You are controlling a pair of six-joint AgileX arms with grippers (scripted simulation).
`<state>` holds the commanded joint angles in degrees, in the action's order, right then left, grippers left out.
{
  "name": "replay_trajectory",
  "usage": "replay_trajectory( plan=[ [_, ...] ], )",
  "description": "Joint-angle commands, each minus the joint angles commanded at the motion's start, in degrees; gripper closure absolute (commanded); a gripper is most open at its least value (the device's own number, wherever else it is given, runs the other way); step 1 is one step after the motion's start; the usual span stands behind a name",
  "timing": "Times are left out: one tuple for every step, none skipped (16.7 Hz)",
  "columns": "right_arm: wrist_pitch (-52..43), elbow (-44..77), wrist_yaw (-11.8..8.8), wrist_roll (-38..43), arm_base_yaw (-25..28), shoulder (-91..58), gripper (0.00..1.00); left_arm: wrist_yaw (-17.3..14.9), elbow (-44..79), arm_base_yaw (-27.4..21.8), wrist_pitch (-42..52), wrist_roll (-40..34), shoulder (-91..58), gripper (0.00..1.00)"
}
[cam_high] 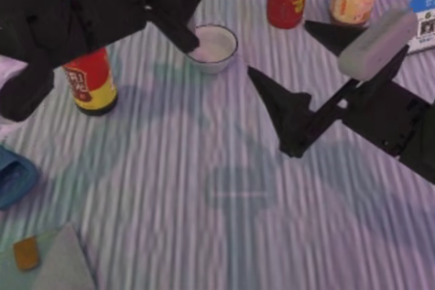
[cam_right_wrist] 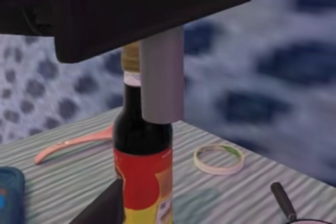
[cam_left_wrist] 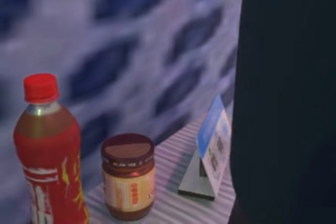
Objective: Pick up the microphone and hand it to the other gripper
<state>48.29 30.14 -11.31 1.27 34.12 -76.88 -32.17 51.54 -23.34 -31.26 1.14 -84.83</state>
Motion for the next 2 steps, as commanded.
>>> replay_trajectory(
  plan=[
    [0.01, -0.88, -0.23, -0.01, -0.08, 0.92, 0.0, -0.55, -0.3, 0.65, 0.03, 0.04, 0.34, 1.0],
    [0.03, -1.18, -0.32, -0.02, -0.1, 1.23, 0.0, -0.75, -0.41, 0.89, 0.04, 0.06, 0.47, 1.0]
  ],
)
